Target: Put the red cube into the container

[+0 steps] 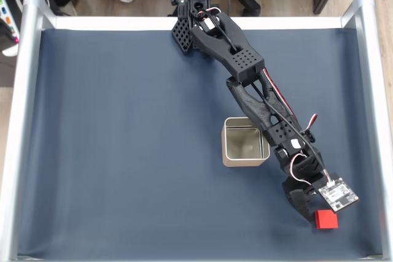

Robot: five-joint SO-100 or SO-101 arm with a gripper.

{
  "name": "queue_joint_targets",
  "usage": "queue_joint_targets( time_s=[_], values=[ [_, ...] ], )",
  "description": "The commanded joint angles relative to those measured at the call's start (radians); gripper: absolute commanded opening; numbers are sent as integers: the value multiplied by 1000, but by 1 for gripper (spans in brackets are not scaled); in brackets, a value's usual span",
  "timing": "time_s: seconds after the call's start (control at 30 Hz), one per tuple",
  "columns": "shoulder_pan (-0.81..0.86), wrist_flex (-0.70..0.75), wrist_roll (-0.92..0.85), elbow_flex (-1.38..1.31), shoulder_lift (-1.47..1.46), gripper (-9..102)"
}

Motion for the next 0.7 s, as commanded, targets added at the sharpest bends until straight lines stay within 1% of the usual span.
queue_joint_targets(
  time_s=[0.0,0.13,0.43,0.67],
  values=[
    [12,-25,-3,-46,14,27],
    [9,-25,-14,-43,14,22],
    [3,-25,-14,-38,12,15],
    [0,-25,-17,-38,11,13]
  ],
)
